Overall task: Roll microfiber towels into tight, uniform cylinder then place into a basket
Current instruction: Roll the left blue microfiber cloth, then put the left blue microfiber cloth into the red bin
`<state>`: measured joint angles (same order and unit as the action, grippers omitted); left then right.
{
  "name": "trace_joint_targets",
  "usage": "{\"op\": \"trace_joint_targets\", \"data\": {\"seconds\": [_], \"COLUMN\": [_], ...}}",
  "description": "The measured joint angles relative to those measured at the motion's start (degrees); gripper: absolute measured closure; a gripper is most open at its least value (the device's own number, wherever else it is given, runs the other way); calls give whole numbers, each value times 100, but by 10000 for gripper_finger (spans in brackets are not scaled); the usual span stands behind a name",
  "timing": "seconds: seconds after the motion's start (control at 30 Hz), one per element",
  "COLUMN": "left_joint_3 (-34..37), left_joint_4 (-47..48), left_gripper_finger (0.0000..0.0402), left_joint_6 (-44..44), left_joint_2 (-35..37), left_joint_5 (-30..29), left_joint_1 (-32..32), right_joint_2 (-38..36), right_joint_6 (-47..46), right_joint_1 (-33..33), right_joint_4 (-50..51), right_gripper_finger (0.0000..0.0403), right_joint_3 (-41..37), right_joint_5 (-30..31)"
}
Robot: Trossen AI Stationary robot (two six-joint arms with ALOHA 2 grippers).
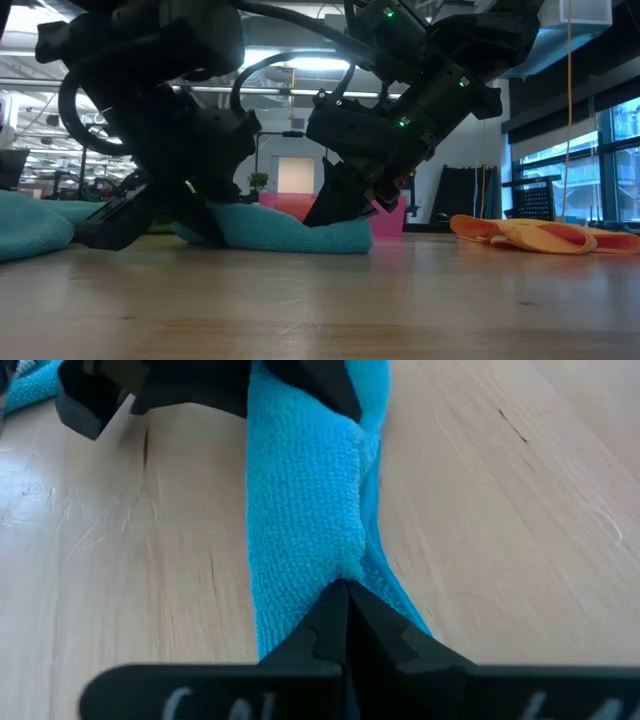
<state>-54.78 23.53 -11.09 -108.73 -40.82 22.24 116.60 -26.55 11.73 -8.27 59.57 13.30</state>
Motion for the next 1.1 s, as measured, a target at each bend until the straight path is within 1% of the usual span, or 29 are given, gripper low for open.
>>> {"op": "trace_joint_targets", "data": {"seconds": [0.07,0.13,0.2,0.33,0.5,0.63,0.83,0.87,0.97,1.03,1.1], "left_joint_3": [0,-2,-2,-7,-7,-9,-13,-13,-13,-13,-11], "left_joint_4": [-15,-25,-21,-32,-16,-26,-50,-51,-50,-48,-48], "left_gripper_finger": [377,391,392,397,399,399,400,400,400,401,401], "left_joint_6": [0,8,12,109,199,203,295,304,305,306,306], "left_joint_2": [-2,-2,-2,-2,0,7,15,16,17,17,17], "left_joint_5": [51,153,234,317,419,506,622,631,644,648,652], "left_joint_1": [0,-12,-17,-17,-86,-161,-236,-238,-240,-240,-240], "right_joint_2": [0,-28,-103,-444,-1046,-1279,-1289,-1272,-1110,-916,-733], "right_joint_6": [23,131,160,193,607,816,1431,1583,2010,2238,2268], "right_joint_1": [0,0,0,1,121,339,833,919,1181,1275,1306], "right_joint_4": [0,12,43,491,1276,1518,1437,1379,1222,1227,1243], "right_gripper_finger": [396,396,395,394,371,327,221,205,171,163,163], "right_joint_3": [0,-1,-2,-28,-37,-26,-26,-25,-11,-11,-11], "right_joint_5": [0,-6,-14,-14,462,493,487,561,1186,1554,1868]}}
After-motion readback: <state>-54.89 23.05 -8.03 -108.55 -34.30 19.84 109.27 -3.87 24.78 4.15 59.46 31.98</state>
